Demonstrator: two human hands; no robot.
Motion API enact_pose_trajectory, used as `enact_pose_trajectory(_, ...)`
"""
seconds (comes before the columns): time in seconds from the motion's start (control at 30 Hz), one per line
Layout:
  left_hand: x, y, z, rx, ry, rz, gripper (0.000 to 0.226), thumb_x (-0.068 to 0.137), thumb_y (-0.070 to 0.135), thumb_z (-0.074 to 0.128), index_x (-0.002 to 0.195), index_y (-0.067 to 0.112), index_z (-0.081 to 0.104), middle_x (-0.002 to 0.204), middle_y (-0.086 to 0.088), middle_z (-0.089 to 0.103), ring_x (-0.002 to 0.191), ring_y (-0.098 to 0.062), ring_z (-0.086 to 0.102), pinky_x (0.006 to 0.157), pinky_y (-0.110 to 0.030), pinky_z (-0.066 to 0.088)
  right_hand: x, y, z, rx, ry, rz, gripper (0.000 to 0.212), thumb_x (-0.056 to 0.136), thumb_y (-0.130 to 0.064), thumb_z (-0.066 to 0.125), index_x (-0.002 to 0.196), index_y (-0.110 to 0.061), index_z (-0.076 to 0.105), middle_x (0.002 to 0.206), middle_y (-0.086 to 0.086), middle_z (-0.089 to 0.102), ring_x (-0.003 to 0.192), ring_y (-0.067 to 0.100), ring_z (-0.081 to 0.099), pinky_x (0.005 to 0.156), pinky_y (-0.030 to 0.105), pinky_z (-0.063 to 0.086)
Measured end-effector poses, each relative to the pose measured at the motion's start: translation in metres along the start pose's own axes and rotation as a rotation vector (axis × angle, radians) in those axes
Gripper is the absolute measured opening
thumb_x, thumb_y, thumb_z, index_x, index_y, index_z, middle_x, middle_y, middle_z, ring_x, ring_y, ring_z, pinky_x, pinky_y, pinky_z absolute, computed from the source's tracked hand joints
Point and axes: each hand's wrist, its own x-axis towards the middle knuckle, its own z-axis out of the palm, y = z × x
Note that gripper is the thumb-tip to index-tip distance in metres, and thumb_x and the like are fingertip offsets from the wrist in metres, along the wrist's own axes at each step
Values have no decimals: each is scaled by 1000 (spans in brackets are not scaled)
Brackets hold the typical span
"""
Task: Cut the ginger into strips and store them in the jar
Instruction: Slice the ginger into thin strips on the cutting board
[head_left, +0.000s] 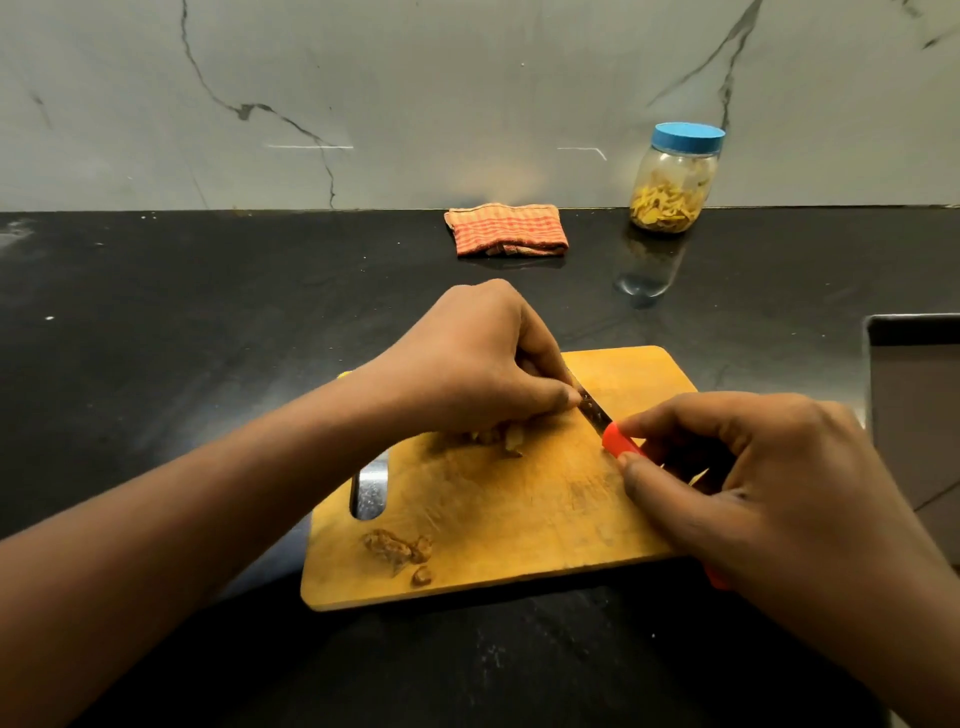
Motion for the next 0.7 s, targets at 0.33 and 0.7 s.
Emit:
enact_pose_trajectory(0.33, 1, -7, -14, 26, -92, -43, 19, 76, 34, 81, 94, 30, 78, 83, 12, 73, 69, 12, 59, 54, -3, 41, -3, 1, 0, 34, 18, -7, 18, 70, -39, 68, 84, -30, 75, 62, -17, 63, 70, -5, 59, 50, -1, 36)
enact_pose_trajectory(0.7, 1, -10, -8, 6, -48, 2, 17, 75, 36, 79, 92, 32, 80, 89, 17, 72, 93, -7, 63, 83, -30, 56, -8, -3, 0, -22, 38, -32, 12, 72, -36, 71, 83, -32, 75, 61, -18, 61, 67, -7, 57, 51, -2, 35)
